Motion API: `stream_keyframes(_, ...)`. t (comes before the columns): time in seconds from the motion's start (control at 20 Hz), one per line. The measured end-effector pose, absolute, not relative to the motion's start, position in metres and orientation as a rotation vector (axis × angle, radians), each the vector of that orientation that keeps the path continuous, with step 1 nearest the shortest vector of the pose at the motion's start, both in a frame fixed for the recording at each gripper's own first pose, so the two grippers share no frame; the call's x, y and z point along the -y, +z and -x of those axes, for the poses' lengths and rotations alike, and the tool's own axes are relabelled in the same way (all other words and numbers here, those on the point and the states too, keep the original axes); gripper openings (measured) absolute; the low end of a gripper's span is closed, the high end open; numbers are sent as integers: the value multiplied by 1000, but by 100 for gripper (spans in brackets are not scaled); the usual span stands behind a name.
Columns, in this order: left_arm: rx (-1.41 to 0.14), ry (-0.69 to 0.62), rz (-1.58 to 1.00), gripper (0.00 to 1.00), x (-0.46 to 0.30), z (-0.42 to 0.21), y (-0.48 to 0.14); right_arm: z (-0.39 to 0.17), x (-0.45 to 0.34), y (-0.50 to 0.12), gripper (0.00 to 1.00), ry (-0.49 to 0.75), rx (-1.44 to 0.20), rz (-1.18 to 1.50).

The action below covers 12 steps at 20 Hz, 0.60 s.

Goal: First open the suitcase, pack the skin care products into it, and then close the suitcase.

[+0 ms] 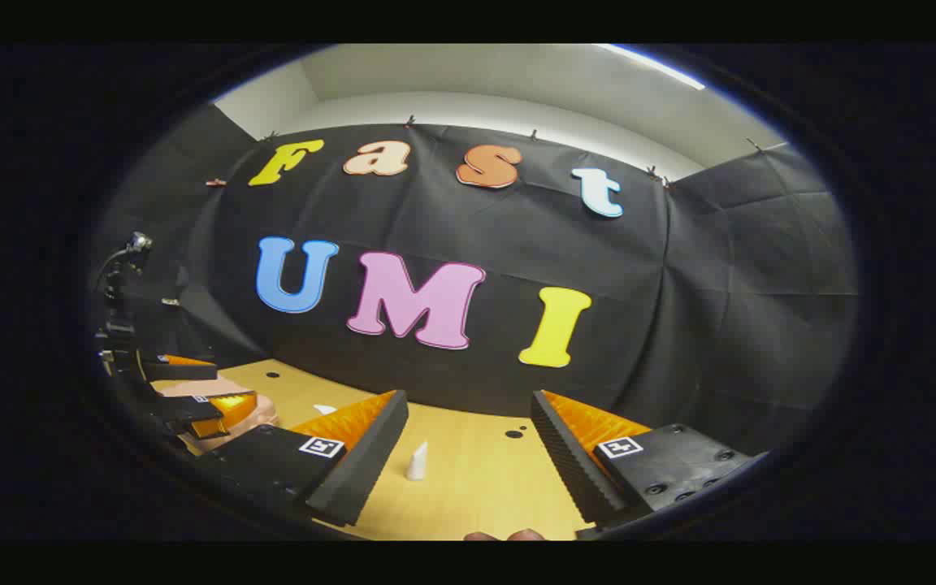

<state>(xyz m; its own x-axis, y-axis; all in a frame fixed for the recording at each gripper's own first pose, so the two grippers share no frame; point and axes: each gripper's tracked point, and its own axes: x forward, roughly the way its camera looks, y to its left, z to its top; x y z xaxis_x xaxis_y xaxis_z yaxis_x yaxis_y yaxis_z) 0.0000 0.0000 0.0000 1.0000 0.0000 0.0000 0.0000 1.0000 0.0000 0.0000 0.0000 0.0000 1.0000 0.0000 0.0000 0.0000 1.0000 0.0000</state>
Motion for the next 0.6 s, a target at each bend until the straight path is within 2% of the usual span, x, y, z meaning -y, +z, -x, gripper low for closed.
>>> stream_keyframes(0.25,-65,11,3,98,-7,-16,-28,5,14,-13,97,-61,-37,-52)
stream_keyframes(0.4,-57,-3,6,97,-8,-22,-25,5,19,-12,94,-92,-39,-46)
stream_keyframes(0.6,-31,-17,24,97,-9,-25,-15,1,17,-9,96,-99,-22,-35)
